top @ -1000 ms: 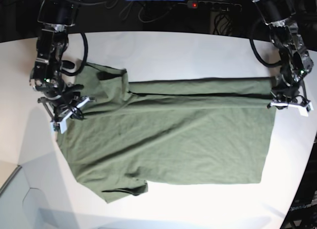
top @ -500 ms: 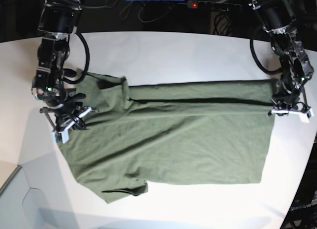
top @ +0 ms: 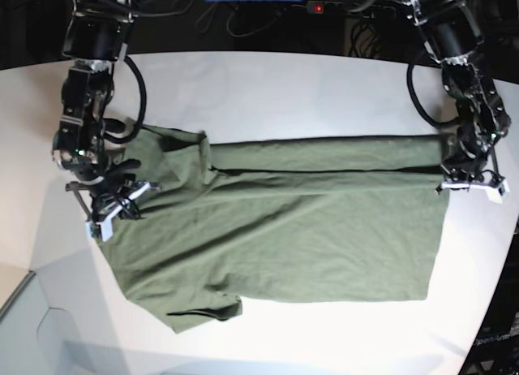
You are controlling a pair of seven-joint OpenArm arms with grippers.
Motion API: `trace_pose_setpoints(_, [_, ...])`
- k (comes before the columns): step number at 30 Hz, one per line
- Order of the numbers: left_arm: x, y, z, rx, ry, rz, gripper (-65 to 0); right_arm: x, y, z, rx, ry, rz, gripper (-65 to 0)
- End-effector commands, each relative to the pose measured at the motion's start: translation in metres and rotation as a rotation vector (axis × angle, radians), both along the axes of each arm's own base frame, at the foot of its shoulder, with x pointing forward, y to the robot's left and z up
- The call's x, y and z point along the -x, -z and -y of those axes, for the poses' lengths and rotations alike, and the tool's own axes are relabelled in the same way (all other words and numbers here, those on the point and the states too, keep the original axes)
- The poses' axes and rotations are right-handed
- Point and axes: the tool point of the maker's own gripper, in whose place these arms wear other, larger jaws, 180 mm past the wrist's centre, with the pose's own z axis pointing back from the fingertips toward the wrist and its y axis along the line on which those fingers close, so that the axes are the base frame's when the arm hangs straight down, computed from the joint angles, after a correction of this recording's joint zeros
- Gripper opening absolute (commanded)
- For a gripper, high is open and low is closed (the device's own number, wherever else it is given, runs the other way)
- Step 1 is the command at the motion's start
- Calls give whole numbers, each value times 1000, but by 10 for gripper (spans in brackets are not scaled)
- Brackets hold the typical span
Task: Layout the t-shirt on the table in an organized manner, then fold the t-shirt properly
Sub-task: 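Lower the folded edge with both grippers and open them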
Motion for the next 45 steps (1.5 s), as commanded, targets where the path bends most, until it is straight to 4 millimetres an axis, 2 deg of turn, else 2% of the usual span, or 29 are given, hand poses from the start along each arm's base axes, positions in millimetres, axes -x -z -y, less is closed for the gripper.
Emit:
trace_pose_setpoints(1, [-11,-19,-10,-28,-10,53,-650,-16,-22,-2,4,-10,76,-650])
trace_pose_setpoints(7, [-11,-19,-10,-28,-10,53,-650,-21,-26,-18,9,-56,83,-650])
trace_pose_setpoints(12, [-11,-19,-10,-28,-10,53,-650,-21,-23,-17,7,-54,76,-650])
trace_pose_setpoints(14, [-11,-19,-10,-28,-10,53,-644,-19,-14,-14,1,-45,50,-650])
trace_pose_setpoints(17, [-11,-19,-11,-30,-10,53,-565,-21,-8,-6,13,-42,27,-644])
trace_pose_setpoints(19, [-11,-19,-11,-30,-10,53,-474,-19,-1,-3,11,-37,8,-573])
trace_pose_setpoints(22, [-11,-20,-10,-32,-8,56,-349,-20,-3,-2,14,-35,13,-436])
trace_pose_setpoints(25, [-13,-27,-11,-42,-6,73,-263,-18,-20,0,30,-33,61,-335])
trace_pose_setpoints(28, [-12,-39,-11,-63,2,96,-214,-12,-45,11,53,-7,132,-302])
trace_pose_setpoints(32, [5,-44,-9,-102,18,101,-205,3,-63,23,78,25,176,-302])
trace_pose_setpoints(35, [17,-33,-8,-101,21,67,-205,19,-56,38,84,67,159,-302])
trace_pose_setpoints(40, [30,-1,-10,-63,6,-13,-205,38,-39,51,88,101,111,-302])
trace_pose_setpoints(45, [34,6,-10,-55,5,-32,-205,43,-35,51,90,101,99,-302])
